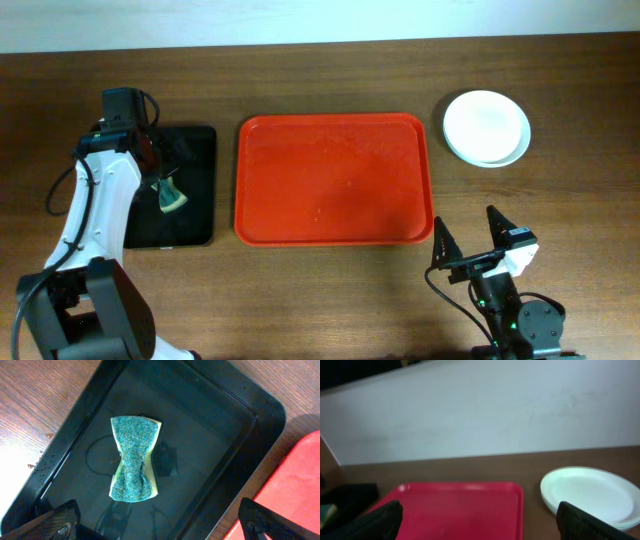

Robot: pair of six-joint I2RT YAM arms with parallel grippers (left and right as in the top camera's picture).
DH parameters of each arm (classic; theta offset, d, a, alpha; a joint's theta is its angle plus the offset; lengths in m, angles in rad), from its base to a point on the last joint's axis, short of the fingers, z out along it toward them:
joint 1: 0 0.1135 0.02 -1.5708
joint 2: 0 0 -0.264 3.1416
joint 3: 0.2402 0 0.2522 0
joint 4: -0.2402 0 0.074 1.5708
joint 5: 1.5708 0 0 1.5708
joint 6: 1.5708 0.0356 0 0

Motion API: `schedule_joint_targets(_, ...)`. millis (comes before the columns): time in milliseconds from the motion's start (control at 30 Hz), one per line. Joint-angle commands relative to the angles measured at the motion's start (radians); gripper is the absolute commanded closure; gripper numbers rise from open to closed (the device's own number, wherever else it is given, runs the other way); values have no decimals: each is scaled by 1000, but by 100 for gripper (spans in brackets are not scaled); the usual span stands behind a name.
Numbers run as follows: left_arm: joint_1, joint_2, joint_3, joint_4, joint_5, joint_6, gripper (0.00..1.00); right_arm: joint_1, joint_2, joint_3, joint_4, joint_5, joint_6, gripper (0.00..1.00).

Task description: Clean dirty plates on tray and stack at the side

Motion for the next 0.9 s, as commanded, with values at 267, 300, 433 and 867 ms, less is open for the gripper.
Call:
schedule_joint_targets(267,6,-8,13,-1,2,6,1,28,-11,-70,-67,138,-8,1)
schedule_joint_targets(300,6,-8,13,-1,2,6,1,28,-11,-70,-67,144,-8,1)
schedule_joint_targets(433,6,-8,13,-1,2,6,1,28,-11,-70,-67,144,-85,1)
schedule_joint_targets(867,6,-8,13,-1,2,6,1,27,-11,-70,-71,189,-145,1)
